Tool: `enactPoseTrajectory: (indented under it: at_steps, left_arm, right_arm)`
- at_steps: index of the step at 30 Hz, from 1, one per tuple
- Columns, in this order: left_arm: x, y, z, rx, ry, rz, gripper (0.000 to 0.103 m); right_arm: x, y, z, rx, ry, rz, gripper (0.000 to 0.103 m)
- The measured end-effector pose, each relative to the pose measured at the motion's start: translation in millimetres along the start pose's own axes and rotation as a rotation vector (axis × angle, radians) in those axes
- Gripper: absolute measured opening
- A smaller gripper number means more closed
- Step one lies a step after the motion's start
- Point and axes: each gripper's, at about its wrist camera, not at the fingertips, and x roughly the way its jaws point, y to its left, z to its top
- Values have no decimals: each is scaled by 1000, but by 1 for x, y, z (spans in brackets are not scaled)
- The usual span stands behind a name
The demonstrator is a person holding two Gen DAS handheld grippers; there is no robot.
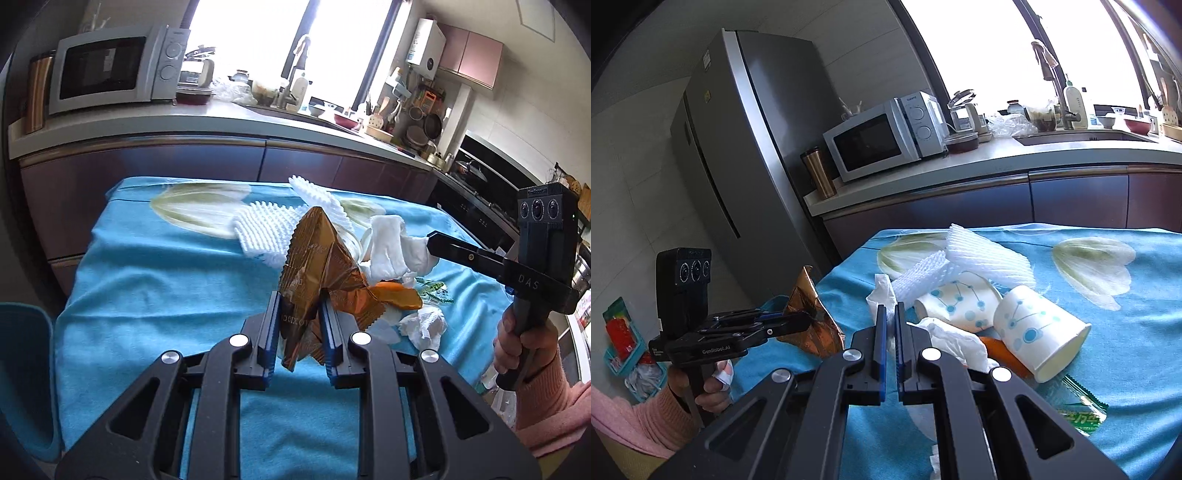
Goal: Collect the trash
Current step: 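Carry both items over the teal bin and open both tools to release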
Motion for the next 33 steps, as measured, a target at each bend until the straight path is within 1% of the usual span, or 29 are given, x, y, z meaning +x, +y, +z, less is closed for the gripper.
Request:
enactPoseTrajectory:
  at_steps: [9,19,24,33]
  left_arm:
    - [-57,41,-15,-79,-59,110,21]
    - [-116,88,-28,-155,-123,236,21]
    - [-141,112,-35,-195,-152,301,21]
    - [-177,155,-51,-259,-174,426,21]
  right_arm:
    - [24,36,9,-31,21,107,3]
    - [65,82,16,-84,73,234,3]
    - [86,105,17,-105,103,292,3]
    - [125,152,24,-159,151,390,3]
